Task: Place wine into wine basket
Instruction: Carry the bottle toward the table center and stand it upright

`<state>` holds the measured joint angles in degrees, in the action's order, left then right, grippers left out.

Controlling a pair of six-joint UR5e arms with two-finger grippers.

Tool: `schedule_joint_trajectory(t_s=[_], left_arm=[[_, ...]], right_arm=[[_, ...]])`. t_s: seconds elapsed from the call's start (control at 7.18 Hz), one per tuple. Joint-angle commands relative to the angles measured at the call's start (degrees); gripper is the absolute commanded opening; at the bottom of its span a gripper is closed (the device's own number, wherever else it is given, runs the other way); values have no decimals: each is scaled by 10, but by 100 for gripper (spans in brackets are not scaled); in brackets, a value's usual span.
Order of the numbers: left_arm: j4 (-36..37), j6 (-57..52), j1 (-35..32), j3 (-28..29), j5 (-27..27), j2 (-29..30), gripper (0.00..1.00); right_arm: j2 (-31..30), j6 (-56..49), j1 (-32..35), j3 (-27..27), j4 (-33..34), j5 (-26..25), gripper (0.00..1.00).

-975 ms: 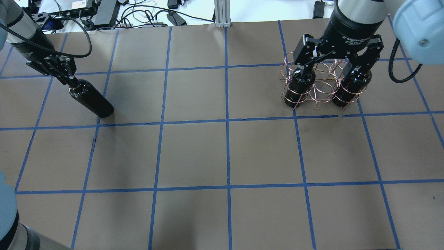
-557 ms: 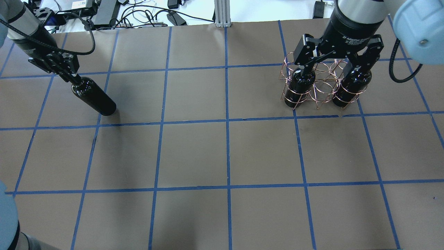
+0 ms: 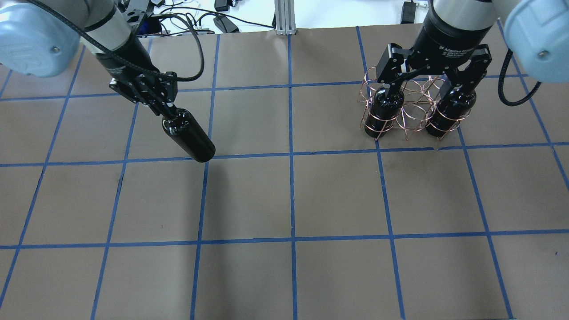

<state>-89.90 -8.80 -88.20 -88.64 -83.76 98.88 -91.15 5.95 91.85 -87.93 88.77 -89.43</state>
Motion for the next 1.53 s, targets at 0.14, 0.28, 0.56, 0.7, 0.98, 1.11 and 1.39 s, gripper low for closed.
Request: schedule_joint_trajectory(t_s=[0.14,0.28,0.56,0.7,0.98,1.11,1.39], left_arm=[[8,114,-111,-77,-3,-61,0],[10,128,-125,-92,-1,-69,0],[54,134,-132,-128,-3,-76,0],[86,135,-139,-147,-5,-76,0],[90,147,-141,-155,-5,-70,0],[86,163,-142,-155,-6,-69,0],[75,171,-142,-153,-6,-76,0]], right_arm=[[0,-1,0,-1,0,0,100],[0,-1,0,-1,0,0,100],[0,0,0,0,0,0,100],[0,-1,0,0,0,0,100],[0,-1,0,0,-1,-2,100],[0,-1,0,0,-1,0,100],[-1,-1,0,0,-1,0,100]])
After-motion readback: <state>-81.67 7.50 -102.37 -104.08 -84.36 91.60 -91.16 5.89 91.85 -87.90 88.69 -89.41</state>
